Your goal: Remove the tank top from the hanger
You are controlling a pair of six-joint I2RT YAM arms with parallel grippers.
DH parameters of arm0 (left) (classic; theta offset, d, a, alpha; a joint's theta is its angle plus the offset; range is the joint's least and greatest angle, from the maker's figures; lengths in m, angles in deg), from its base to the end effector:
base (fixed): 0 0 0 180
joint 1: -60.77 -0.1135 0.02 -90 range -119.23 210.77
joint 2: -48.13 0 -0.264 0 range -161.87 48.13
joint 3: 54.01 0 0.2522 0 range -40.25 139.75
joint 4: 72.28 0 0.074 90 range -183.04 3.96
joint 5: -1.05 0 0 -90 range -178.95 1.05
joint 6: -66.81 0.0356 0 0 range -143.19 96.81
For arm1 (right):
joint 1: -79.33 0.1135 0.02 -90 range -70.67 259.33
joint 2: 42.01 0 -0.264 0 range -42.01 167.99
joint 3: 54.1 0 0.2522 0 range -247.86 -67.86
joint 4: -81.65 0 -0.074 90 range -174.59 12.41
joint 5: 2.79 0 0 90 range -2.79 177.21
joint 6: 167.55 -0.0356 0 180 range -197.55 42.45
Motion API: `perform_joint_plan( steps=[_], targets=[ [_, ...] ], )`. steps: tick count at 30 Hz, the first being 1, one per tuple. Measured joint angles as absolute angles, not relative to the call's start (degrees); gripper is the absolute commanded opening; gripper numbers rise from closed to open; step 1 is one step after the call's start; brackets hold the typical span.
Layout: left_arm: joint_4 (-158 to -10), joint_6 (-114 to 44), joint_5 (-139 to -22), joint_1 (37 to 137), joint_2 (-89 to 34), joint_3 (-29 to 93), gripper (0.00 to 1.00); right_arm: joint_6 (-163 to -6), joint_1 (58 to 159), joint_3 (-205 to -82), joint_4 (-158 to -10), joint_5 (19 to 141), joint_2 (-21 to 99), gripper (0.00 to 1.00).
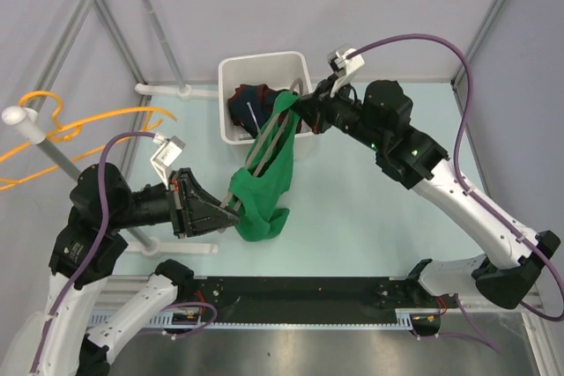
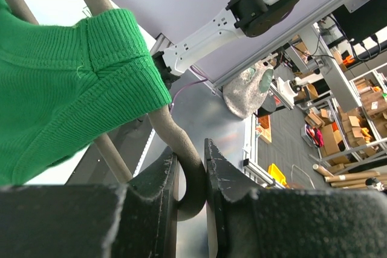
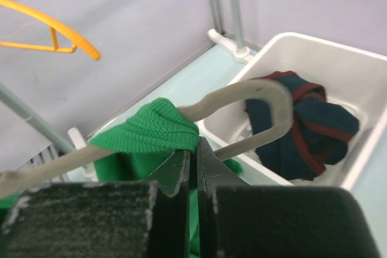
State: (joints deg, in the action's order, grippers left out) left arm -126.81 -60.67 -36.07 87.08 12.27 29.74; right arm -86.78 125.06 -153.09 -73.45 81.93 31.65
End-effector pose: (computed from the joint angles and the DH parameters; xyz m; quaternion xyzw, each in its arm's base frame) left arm 0.0502 -0.0565 0.4442 0.2296 0.6944 -0.5969 0.3298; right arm 0.1953 0.2050 0.4756 -0.2514 0.6581 0.3559 0.6140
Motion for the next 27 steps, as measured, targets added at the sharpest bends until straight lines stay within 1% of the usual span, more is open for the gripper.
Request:
perform_joint_plan(
  steps=[7,13,18,23,26,27],
  targets=[
    [-126.3,-60.6,-35.6,88.0,12.3,28.1,0.0,-88.7,117.3,-159.4,-71.4,83.7,36.3,0.0],
    [-126.3,-60.0,-35.1,88.8,12.4,28.1,0.0,-92.8,109.5,-161.9,-69.3,81.3,41.5,0.0],
    [-127.0,-58.0,-36.3,88.9,12.1,30.1,0.0,-95.7,108.3,-158.8,-68.5,78.9,41.4,0.0],
    [-125.8,-55.6,-38.3,89.0,11.3,31.8,0.0,-98.6,109.5,-151.9,-68.7,73.9,38.5,0.0],
    [-123.4,-55.0,-39.6,89.0,10.3,31.9,0.0,-99.4,111.7,-149.2,-68.0,71.6,36.6,0.04],
    [-122.1,-55.1,-40.0,89.0,9.8,31.8,0.0,-99.4,113.0,-148.5,-67.6,71.0,35.9,0.12]
  ],
)
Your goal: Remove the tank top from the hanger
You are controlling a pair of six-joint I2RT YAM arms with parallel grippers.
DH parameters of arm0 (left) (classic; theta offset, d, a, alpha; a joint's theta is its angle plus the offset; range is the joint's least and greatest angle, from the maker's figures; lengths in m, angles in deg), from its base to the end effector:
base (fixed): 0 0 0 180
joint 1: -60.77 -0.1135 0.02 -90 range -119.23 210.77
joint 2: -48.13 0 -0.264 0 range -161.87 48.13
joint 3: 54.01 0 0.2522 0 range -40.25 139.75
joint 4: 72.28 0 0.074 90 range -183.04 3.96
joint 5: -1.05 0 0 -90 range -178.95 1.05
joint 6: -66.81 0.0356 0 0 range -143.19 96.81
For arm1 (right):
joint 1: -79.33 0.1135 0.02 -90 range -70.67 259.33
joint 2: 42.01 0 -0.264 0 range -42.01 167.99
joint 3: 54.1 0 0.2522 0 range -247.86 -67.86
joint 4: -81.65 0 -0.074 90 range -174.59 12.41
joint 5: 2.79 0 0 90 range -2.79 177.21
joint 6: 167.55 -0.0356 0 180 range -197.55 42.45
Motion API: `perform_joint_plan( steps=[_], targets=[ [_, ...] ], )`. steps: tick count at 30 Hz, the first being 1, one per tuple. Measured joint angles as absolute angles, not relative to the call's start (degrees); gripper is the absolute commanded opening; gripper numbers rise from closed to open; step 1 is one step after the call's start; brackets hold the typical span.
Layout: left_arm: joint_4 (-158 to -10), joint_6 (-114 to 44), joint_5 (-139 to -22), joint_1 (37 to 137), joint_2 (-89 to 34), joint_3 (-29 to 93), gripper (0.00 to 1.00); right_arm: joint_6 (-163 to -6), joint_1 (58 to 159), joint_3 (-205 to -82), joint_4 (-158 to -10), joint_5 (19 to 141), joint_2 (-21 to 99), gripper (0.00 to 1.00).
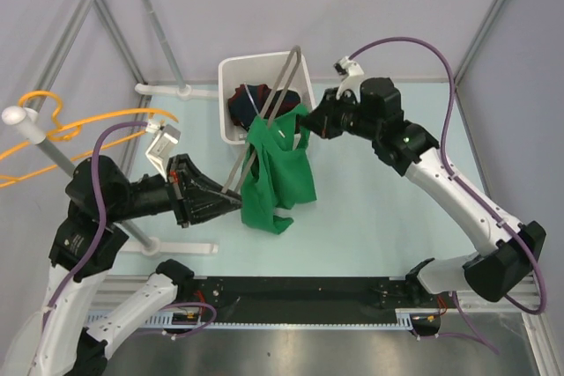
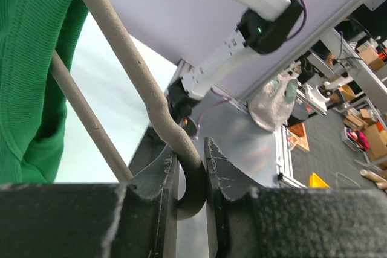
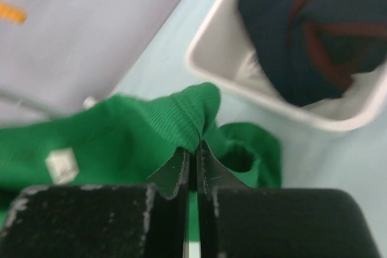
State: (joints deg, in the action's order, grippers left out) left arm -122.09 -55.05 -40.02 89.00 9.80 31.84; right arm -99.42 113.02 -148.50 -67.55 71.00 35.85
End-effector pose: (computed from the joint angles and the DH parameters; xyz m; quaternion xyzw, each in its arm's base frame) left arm 0.0583 -0.0617 0.4593 0.2660 0.6651 -0.5742 0.3964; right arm 0.2533 0.1808 0.4167 -0.1666 0.7685 0.3817 0.4858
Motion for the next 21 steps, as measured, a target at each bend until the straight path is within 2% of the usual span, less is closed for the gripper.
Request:
perform_joint_plan(
  steps=[2,3,5,6,8,11,17,21],
  targets=[
    [-119.3,-55.2,-40.6,89.0,8.9,31.8,0.0,-99.3,116.2,-147.5,-65.8,69.6,34.1,0.25],
    [-118.1,-55.2,-40.7,89.0,8.5,31.8,0.0,-99.4,117.3,-147.3,-64.9,69.0,33.4,0.44],
    [-115.6,-55.3,-40.8,89.0,7.8,31.8,0.0,-99.0,120.0,-147.4,-63.0,68.1,32.2,0.67],
    [-114.1,-55.3,-41.0,89.0,7.5,31.8,0.0,-98.5,121.1,-147.9,-61.0,68.1,31.5,0.83],
    [-112.6,-55.3,-41.4,89.0,7.1,31.7,0.0,-97.1,122.2,-150.5,-56.5,70.1,30.7,0.94],
    [-110.9,-55.2,-42.8,89.0,7.3,31.0,0.0,-96.7,122.2,-154.4,-53.0,74.9,29.6,1.0],
    [-110.8,-55.2,-46.6,89.0,7.5,29.6,0.0,-96.8,123.6,-160.0,-55.5,81.0,26.6,1.0],
    [-111.0,-55.1,-47.4,89.0,7.5,29.5,0.0,-97.9,125.1,-162.9,-60.6,84.2,28.2,0.88]
  ],
)
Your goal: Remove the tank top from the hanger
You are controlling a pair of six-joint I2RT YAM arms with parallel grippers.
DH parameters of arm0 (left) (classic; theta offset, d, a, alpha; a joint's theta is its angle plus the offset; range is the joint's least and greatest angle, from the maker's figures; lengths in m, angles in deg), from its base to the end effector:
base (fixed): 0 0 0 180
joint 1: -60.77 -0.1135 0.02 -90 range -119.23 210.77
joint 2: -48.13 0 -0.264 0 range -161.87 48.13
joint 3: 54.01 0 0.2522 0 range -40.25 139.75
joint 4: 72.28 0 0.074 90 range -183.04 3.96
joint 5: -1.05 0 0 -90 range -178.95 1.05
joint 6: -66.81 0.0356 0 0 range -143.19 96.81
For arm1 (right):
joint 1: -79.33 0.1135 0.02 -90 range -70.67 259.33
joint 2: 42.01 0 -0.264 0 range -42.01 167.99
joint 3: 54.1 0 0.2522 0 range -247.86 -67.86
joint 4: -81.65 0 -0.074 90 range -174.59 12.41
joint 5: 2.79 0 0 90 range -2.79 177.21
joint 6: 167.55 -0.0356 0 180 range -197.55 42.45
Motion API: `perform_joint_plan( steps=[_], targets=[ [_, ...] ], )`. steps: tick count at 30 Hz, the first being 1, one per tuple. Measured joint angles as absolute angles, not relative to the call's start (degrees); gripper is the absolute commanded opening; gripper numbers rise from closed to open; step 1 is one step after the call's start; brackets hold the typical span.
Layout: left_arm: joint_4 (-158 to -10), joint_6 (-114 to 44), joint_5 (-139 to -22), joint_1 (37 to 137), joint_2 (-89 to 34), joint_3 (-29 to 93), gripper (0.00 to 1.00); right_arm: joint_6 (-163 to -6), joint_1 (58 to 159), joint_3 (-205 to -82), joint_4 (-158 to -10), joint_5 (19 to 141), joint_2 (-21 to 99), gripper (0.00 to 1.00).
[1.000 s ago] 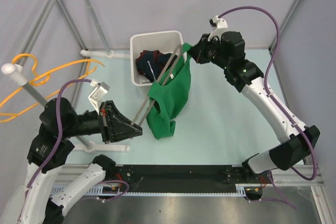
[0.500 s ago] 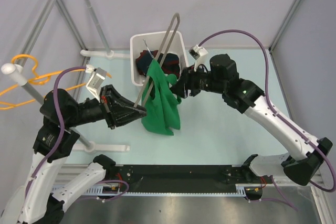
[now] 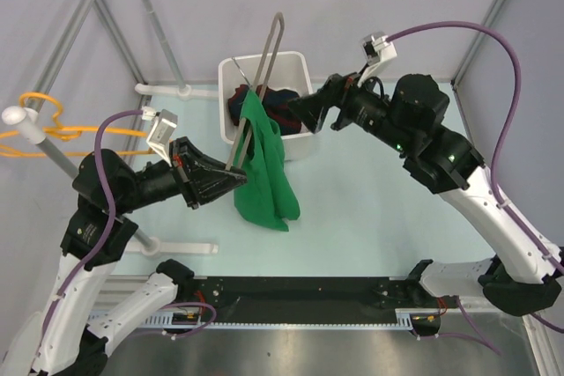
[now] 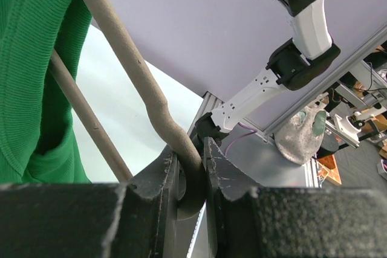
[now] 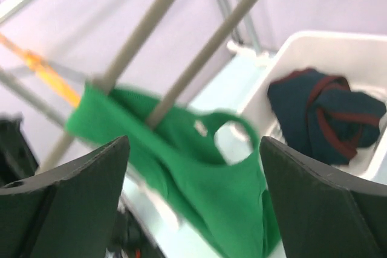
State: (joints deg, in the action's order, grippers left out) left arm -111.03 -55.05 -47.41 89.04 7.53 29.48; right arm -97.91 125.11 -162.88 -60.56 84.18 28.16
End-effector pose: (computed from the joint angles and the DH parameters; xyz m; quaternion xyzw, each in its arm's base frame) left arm 0.0810 -0.0704 0.4642 0.2396 0.6447 -0.5520 0.4715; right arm 0.1640 0.1712 0.5208 -0.1728 0.6804 0.4040 0.5864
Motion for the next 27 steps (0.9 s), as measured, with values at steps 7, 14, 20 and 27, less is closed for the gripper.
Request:
perform_joint_plan(
  steps=[7,14,20,27],
  targets=[
    [-112.6,-53.9,-47.2,89.0,8.0,28.7,0.0,-107.2,124.7,-164.1,-70.2,88.5,34.6,0.73],
    [-114.7,-52.6,-46.4,89.0,8.1,27.9,0.0,-114.6,124.8,-164.1,-76.5,88.2,39.0,0.58],
    [-115.7,-52.1,-45.6,89.0,8.1,27.9,0.0,-117.8,125.0,-164.1,-79.2,86.7,39.5,0.53],
    [-116.2,-51.6,-45.3,89.0,7.4,27.9,0.0,-119.7,126.3,-163.1,-80.8,84.3,39.8,0.49]
  ],
)
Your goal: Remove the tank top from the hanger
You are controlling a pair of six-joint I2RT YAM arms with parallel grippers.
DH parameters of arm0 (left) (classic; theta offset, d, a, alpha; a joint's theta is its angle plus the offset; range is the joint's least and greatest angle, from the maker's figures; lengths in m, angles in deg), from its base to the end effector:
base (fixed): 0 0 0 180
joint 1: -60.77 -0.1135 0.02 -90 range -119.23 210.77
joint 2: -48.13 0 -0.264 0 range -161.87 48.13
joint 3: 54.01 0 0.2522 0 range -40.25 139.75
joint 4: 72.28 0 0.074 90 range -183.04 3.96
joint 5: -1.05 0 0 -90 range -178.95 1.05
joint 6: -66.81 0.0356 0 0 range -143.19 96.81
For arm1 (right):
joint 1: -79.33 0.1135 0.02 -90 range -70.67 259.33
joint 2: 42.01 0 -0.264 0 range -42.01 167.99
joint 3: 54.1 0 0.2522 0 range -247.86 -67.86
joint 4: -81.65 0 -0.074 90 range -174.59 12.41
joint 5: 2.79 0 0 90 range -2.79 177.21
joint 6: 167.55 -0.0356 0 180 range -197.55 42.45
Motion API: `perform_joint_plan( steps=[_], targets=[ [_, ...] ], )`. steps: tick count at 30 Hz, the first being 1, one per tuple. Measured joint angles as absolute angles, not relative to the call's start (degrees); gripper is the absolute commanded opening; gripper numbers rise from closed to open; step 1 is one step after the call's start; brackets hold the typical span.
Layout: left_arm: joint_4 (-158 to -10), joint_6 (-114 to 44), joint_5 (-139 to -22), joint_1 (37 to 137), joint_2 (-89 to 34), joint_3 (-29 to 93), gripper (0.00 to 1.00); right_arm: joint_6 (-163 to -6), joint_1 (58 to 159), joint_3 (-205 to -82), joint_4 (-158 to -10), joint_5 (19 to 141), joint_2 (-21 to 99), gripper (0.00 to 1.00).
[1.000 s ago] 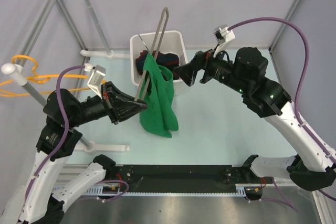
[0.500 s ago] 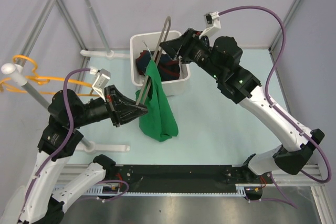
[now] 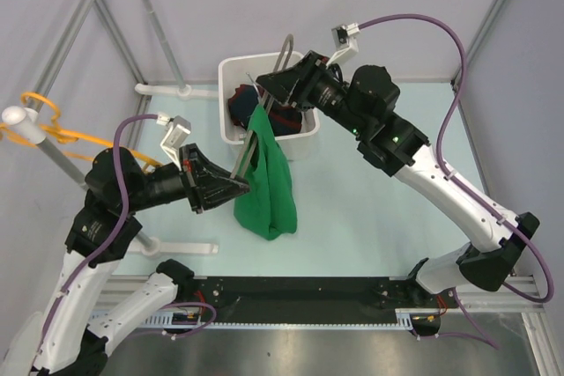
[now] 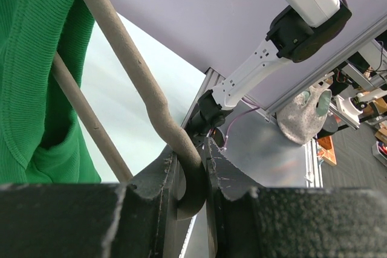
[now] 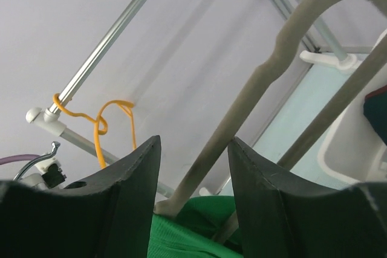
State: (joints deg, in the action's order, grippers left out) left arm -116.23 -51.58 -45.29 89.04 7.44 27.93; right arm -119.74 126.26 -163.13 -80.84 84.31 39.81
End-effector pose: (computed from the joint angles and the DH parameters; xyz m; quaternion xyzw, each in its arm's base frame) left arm 0.0844 -0.0733 0.4472 0.2560 0.6720 -0.5409 0.4363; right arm 0.2136 0.2311 0.5086 -0.0460 0.6432 0.5478 0.5330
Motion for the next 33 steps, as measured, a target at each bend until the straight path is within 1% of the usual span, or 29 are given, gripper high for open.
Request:
perform_joint_plan(
  steps=[4,7,8,9,11,12,14,15,18,21,25,28,33],
  targets=[
    [-116.3,-51.6,-45.7,89.0,7.2,27.9,0.0,-120.9,126.7,-161.3,-82.4,83.0,39.8,0.39],
    [-116.5,-51.6,-46.3,89.0,7.0,28.1,0.0,-122.2,127.0,-158.9,-84.3,82.0,39.6,0.25],
    [-117.0,-51.6,-46.3,89.0,6.9,28.1,0.0,-122.8,127.0,-158.3,-84.9,81.9,39.6,0.07],
    [-117.4,-51.6,-46.3,89.0,6.8,28.1,0.05,-123.7,127.0,-157.9,-85.5,81.7,39.6,0.0],
    [-117.9,-50.9,-46.2,89.1,6.4,28.1,0.22,-126.5,126.8,-157.7,-86.6,81.3,39.6,0.0],
    [-117.9,-50.0,-45.9,89.2,6.1,28.1,0.38,-127.8,126.6,-157.7,-87.1,80.8,39.5,0.0],
    [-117.4,-49.1,-45.3,89.3,5.9,28.1,0.5,-129.4,126.0,-157.7,-87.5,79.0,39.2,0.0],
    [-117.7,-49.0,-45.0,89.3,5.9,28.1,0.6,-129.8,125.4,-157.7,-88.1,77.2,39.0,0.0],
    [-117.7,-48.6,-44.3,89.3,6.5,28.1,0.7,-129.3,123.6,-157.0,-89.7,71.7,38.1,0.0],
    [-116.1,-48.2,-44.2,89.3,8.3,28.1,0.76,-127.1,120.1,-154.4,-91.4,63.9,37.2,0.0],
    [-114.6,-47.9,-45.0,89.3,10.6,29.4,0.76,-122.2,114.1,-151.5,-94.4,53.6,37.9,0.0],
    [-113.3,-47.6,-47.0,89.3,10.8,30.4,0.78,-115.9,111.2,-153.7,-94.0,47.8,40.5,0.0],
    [-113.4,-47.6,-49.6,89.3,10.7,30.4,0.79,-107.1,110.7,-157.2,-92.1,41.7,43.2,0.0]
  ],
)
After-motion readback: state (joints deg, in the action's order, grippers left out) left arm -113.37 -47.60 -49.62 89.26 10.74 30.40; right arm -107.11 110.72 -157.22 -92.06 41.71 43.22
